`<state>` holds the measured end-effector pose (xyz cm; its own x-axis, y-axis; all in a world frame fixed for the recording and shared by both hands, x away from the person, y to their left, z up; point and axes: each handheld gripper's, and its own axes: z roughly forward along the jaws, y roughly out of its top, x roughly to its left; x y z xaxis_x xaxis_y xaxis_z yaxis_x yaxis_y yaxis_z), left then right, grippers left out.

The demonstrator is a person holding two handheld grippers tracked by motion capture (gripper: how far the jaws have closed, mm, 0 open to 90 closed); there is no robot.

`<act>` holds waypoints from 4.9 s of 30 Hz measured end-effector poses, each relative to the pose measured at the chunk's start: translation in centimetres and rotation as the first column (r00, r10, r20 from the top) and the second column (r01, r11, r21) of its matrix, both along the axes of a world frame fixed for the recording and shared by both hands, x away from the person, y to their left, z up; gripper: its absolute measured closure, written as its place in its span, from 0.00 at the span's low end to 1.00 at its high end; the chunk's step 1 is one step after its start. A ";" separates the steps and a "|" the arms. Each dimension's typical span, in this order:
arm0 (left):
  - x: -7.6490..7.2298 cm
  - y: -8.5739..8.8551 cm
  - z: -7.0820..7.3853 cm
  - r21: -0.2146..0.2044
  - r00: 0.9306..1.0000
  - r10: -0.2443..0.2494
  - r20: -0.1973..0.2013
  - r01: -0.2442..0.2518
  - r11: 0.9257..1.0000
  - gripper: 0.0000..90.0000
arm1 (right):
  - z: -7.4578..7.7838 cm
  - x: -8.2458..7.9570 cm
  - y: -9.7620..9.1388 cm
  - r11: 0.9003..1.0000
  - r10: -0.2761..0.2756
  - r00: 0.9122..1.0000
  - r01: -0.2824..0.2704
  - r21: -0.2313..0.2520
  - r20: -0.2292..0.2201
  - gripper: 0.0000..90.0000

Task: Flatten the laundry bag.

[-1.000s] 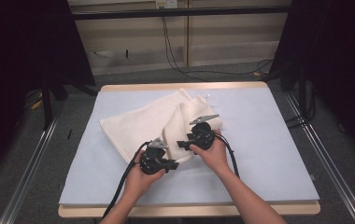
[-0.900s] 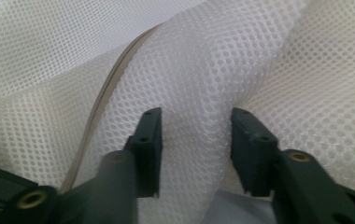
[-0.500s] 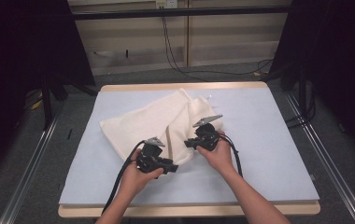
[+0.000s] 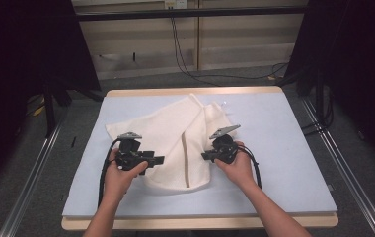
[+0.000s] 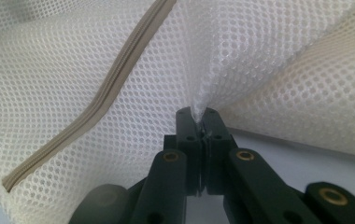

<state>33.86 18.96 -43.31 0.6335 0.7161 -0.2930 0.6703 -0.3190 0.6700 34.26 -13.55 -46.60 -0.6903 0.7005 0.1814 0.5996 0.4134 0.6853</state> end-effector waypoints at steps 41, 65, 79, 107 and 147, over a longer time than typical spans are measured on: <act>2.1 1.3 -3.6 0.232 0.975 0.206 0.084 -0.221 0.947 1.00 | 0.5 -2.3 -2.5 0.999 0.009 0.999 -0.008 -0.038 0.044 0.98; 1.5 2.2 -2.9 0.147 0.973 0.207 0.098 -0.220 0.964 0.69 | -0.3 -5.9 -9.9 0.991 -0.125 0.992 0.125 -0.048 0.002 0.98; 3.1 4.0 -4.1 0.241 0.960 0.266 0.092 -0.281 0.929 0.36 | -0.6 -6.2 -10.0 0.989 -0.140 0.990 0.141 -0.050 0.007 0.98; 2.6 6.6 -2.9 0.104 0.930 0.360 0.070 -0.366 0.925 0.93 | 0.2 -6.6 -10.3 0.984 -0.165 0.986 0.167 -0.060 0.036 0.98; 2.1 5.3 -2.6 0.098 0.942 0.306 0.135 -0.320 0.942 0.90 | 0.8 -4.7 -10.5 0.975 -0.222 0.974 0.222 0.009 0.038 1.00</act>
